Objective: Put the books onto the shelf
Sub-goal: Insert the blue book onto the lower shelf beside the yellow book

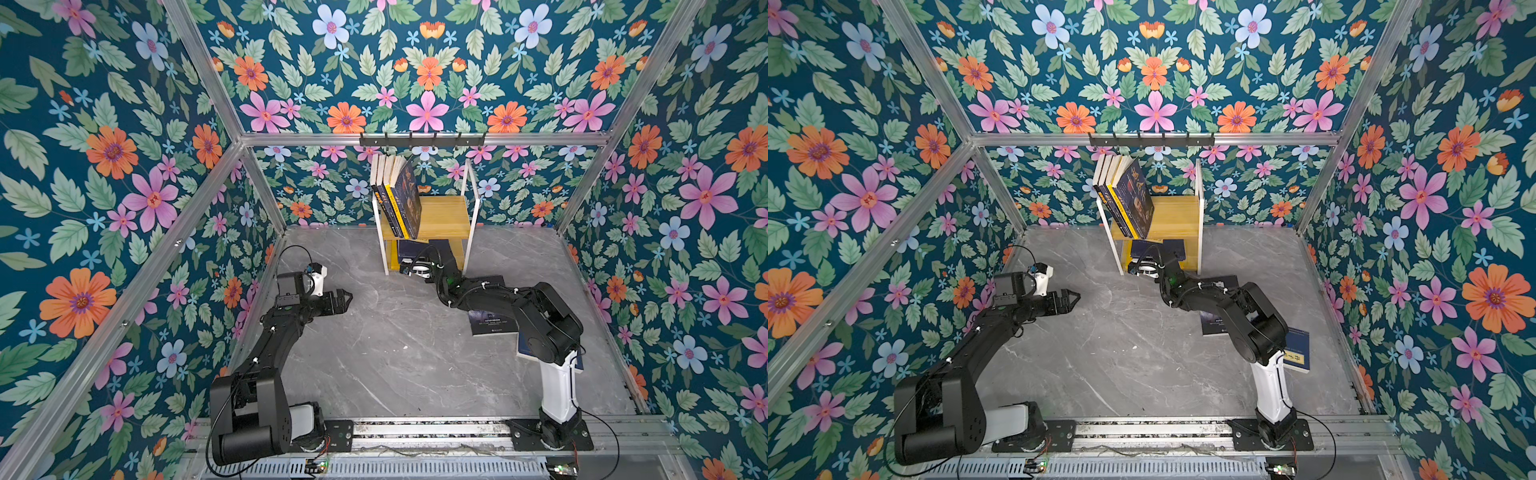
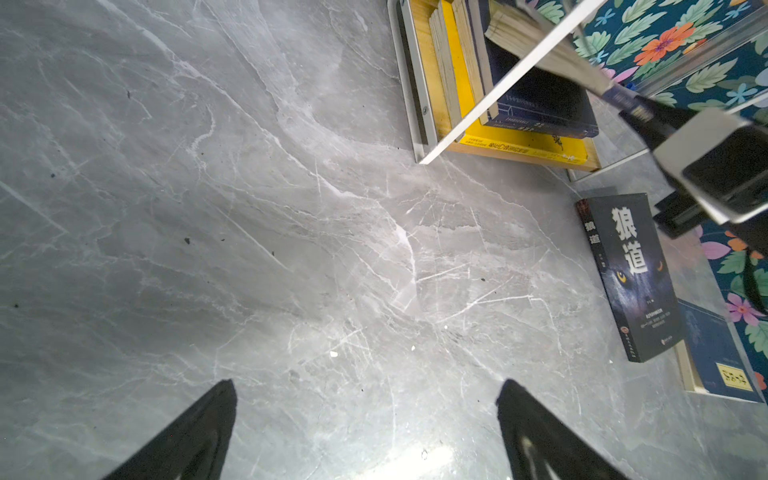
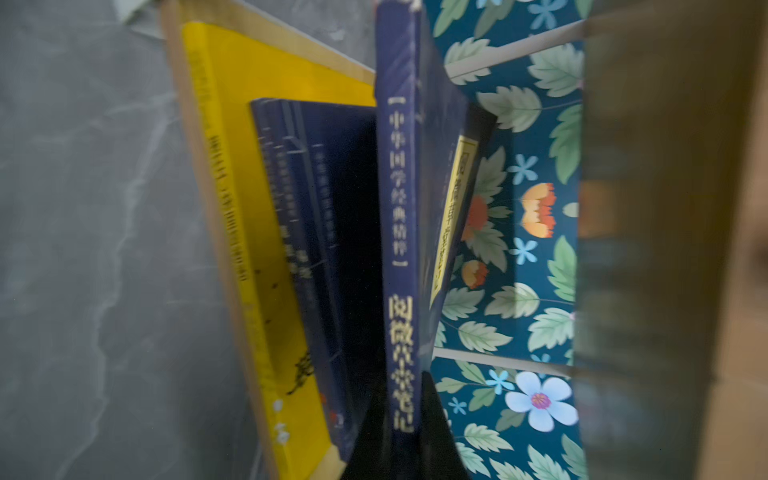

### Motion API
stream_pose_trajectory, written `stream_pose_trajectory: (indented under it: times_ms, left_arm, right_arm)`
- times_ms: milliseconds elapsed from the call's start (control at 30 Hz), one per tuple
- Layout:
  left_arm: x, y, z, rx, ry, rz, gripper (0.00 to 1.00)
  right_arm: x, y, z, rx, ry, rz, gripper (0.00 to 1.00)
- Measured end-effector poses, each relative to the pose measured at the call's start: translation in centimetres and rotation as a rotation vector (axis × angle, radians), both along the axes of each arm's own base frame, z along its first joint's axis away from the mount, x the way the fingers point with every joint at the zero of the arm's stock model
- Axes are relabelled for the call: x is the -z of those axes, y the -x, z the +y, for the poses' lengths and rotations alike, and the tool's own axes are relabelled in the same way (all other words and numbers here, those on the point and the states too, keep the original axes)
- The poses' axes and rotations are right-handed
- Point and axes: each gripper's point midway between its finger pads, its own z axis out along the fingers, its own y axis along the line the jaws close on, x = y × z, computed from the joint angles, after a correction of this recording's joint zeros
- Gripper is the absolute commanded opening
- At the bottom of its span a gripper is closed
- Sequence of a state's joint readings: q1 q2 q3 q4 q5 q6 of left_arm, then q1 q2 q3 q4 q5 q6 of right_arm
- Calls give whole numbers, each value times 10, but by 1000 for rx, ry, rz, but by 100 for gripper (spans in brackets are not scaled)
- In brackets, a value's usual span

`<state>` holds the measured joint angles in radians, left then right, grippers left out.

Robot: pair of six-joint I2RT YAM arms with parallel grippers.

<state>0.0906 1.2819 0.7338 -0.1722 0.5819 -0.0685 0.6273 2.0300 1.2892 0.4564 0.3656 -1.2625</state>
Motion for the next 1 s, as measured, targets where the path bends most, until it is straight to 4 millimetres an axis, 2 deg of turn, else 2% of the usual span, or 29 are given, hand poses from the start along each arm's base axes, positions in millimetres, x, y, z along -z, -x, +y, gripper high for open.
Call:
stream_pose_trajectory:
  times_ms: [100, 267, 500, 833, 933, 1000]
  left_arm:
    - [0, 0, 0, 0, 0, 0, 100]
    - [0, 0, 0, 0, 0, 1, 100]
    - [1, 0, 0, 7, -1, 2, 100]
    - [1, 0, -1, 17, -2, -2, 100]
    - [2, 0, -1, 19, -3, -1, 100]
    - [1, 0, -1, 19, -3, 0, 100]
  right_arm:
    - [16, 4, -4, -9, 12, 70, 3]
    - [25, 5, -7, -32, -1, 169, 8]
    - [19, -6, -7, -47, -22, 216, 10]
    - [21, -27, 7, -88, -23, 232, 12]
    - [21, -32, 9, -98, -31, 240, 16]
    - [24, -34, 9, -95, -32, 250, 24]
